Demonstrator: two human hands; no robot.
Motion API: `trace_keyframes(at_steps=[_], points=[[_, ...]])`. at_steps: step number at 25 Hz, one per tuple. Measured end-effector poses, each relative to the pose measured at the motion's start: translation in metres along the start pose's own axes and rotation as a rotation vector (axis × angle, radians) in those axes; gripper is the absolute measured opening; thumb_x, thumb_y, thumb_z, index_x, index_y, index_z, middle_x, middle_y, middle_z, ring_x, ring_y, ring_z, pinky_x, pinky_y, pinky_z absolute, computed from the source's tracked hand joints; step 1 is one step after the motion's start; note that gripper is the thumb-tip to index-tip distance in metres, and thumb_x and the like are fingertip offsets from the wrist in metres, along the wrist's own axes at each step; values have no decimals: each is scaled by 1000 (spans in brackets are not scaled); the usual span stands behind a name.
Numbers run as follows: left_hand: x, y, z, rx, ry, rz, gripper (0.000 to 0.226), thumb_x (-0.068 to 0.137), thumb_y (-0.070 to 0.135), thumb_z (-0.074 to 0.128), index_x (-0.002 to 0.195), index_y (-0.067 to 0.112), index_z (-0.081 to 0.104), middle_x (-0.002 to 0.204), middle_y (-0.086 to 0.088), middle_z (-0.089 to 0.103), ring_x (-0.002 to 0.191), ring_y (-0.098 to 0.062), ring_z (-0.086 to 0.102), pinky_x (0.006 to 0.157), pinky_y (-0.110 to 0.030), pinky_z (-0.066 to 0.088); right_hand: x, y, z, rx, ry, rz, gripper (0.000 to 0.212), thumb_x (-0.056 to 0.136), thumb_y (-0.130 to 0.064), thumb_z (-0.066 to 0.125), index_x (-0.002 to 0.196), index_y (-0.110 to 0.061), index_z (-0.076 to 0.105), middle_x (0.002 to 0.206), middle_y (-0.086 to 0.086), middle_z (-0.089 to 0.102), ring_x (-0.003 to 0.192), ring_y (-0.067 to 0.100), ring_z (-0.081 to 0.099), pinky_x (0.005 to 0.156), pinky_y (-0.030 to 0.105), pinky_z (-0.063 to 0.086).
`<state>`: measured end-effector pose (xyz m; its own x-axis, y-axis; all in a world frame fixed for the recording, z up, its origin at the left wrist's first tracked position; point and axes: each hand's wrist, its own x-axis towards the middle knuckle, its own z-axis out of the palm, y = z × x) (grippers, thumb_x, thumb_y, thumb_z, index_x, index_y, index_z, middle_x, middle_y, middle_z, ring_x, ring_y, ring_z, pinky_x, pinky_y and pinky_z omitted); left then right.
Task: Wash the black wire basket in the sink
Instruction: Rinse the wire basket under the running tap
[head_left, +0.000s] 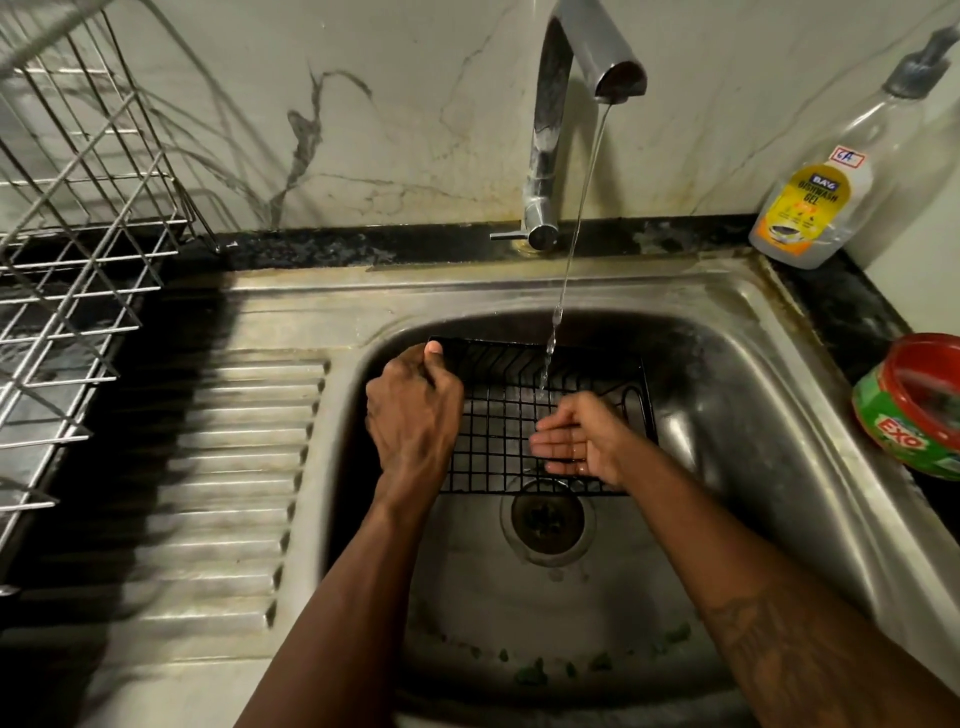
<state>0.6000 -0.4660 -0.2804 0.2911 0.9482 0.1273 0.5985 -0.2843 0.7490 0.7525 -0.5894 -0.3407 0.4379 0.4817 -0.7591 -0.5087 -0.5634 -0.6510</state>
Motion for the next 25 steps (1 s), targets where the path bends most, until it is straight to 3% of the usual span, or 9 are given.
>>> trace_keyframes(at_steps=[3,7,9,12,15,17,19,22,25], points=[[-5,0,4,41,7,16,36,106,41,40,98,20,68,87,-10,72,81,-32,66,68,-33,40,3,-1,-8,21,-258,-2,32,93,-13,55,115,4,70,111,21,74,103,30,73,84,37,59],[-9,-4,12,65,-7,23,35,107,40,38,103,18,66,93,-15,72,87,-39,67,71,-38,46,25,-19,-5,558,-38,-223,24,97,-8,47,101,3,68,113,25,71,91,29,74,84,39,59],[-8,-8,18,54,-18,0,35,106,40,38,100,18,65,91,-15,72,86,-38,67,70,-36,45,27,-16,2,423,-53,-227,27,100,-14,46,103,1,67,110,23,72,91,27,73,83,37,60],[-9,-12,22,55,-30,-31,35,107,40,38,101,18,65,91,-14,71,85,-36,66,68,-32,39,20,-4,16,-27,-261,-75,26,99,-16,54,112,3,68,107,21,74,96,29,74,83,39,62],[-14,-12,26,51,-25,-19,36,107,42,36,101,19,63,86,-14,69,81,-36,66,68,-35,45,20,-14,11,163,-325,-78,25,100,-11,53,117,2,66,115,23,72,103,32,72,87,43,61],[-17,-11,31,45,-20,6,36,107,43,35,101,20,62,83,-15,69,78,-38,66,69,-41,54,23,-24,9,447,-210,-163,27,102,-9,45,115,4,65,121,26,68,100,30,72,85,40,61],[-16,-10,37,28,-14,11,35,107,44,36,100,21,61,80,-14,68,75,-38,66,69,-45,57,25,-25,13,519,-106,-219,29,101,-11,42,111,2,66,121,24,68,97,26,72,84,38,60],[-17,-12,41,3,-15,13,34,107,43,37,99,20,61,81,-14,68,75,-37,66,69,-46,58,18,-10,27,297,-261,-105,26,102,-13,46,114,-5,67,115,15,72,105,25,70,96,41,56],[-18,-15,42,5,-25,9,33,107,41,38,102,19,62,86,-18,69,81,-42,66,70,-45,56,12,-2,43,-16,-388,2,25,105,-11,41,107,-5,66,96,13,75,94,27,73,91,44,59]])
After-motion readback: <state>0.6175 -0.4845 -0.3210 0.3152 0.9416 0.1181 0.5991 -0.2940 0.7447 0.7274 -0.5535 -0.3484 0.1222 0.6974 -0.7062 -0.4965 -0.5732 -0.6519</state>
